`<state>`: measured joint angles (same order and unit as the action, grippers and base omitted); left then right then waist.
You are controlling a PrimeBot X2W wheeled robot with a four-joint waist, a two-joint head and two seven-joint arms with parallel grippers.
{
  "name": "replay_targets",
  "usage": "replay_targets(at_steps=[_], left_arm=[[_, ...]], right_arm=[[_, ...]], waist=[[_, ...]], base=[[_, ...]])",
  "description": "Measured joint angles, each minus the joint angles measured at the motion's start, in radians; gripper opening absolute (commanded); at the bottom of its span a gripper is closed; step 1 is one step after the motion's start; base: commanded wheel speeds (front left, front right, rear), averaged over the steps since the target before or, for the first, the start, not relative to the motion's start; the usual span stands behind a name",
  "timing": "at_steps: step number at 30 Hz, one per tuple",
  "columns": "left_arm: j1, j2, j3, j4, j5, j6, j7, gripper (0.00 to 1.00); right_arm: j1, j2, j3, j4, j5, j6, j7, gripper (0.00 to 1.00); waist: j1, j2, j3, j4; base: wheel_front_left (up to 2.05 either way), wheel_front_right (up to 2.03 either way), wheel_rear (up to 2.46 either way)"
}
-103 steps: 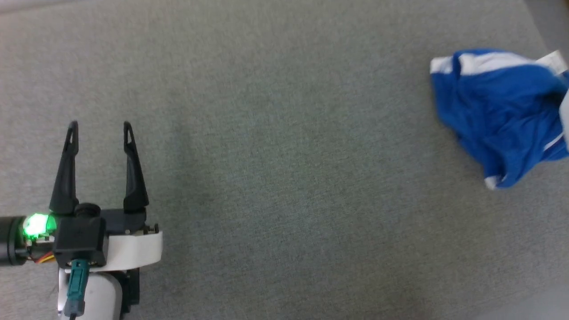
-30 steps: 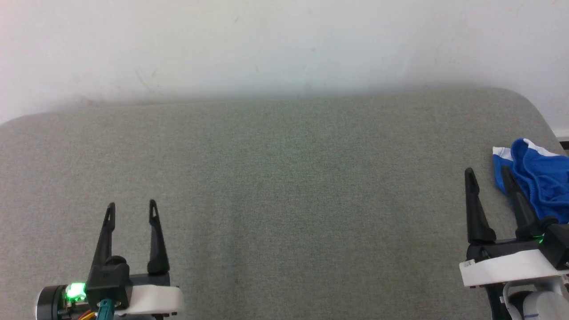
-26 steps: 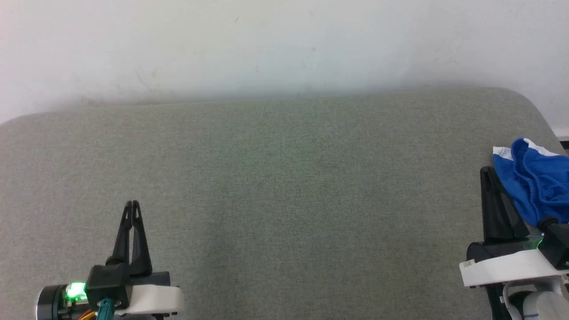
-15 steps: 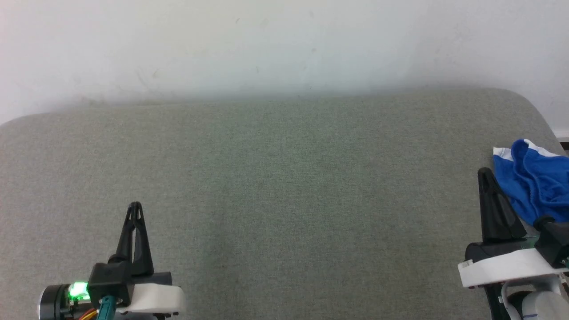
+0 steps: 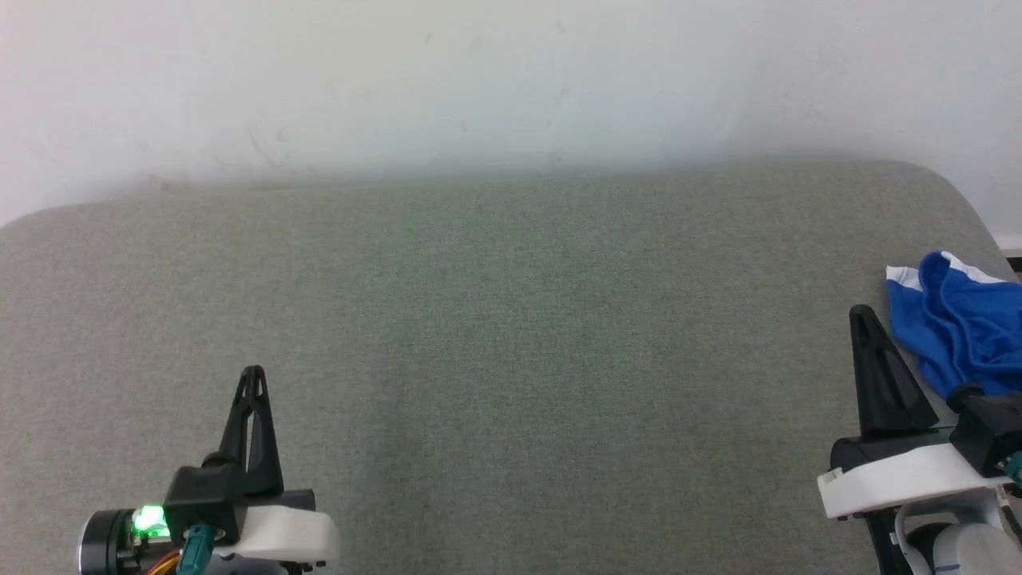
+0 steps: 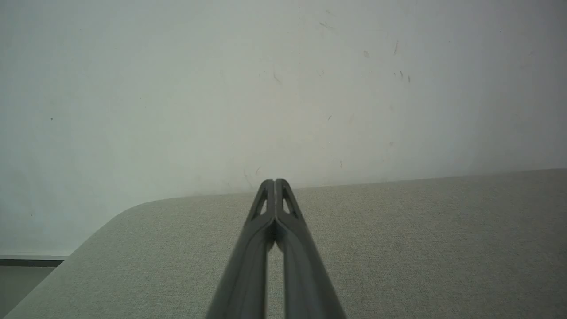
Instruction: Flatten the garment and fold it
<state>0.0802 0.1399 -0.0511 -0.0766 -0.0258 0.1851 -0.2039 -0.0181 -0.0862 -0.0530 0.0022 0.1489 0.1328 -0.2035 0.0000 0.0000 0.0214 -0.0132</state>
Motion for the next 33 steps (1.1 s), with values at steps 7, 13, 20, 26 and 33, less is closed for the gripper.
replay_targets(at_steps=[7,13,20,26,33], left_arm=[[-0.001,-0.007,0.003,0.004,0.0,-0.01,0.012,0.0],[-0.003,-0.011,0.006,0.009,0.0,-0.019,0.023,0.0],[-0.007,-0.015,0.01,0.016,0.001,-0.036,0.039,0.0],[-0.01,-0.02,0.013,0.021,0.001,-0.045,0.051,0.0],[-0.019,-0.027,0.016,0.026,0.001,-0.059,0.065,0.0]], right_arm=[[0.0,0.003,0.004,0.0,-0.01,0.0,0.011,0.0],[0.0,0.005,0.007,0.0,-0.019,0.0,0.025,0.0],[0.0,0.007,0.013,0.0,-0.028,0.0,0.037,0.0],[0.0,0.01,0.017,0.0,-0.032,0.0,0.051,0.0],[0.0,0.012,0.02,0.0,-0.047,0.0,0.064,0.0]], waist=[[0.0,0.0,-0.001,0.001],[0.0,0.0,-0.003,0.002],[0.0,0.0,-0.004,0.003],[0.0001,0.0,-0.006,0.003],[0.0001,0.0,-0.007,0.004]], base=[[0.0,0.0,0.0],[0.0,0.0,0.0],[0.0,0.0,0.0],[0.0,0.0,0.0],[0.0,0.0,0.0]])
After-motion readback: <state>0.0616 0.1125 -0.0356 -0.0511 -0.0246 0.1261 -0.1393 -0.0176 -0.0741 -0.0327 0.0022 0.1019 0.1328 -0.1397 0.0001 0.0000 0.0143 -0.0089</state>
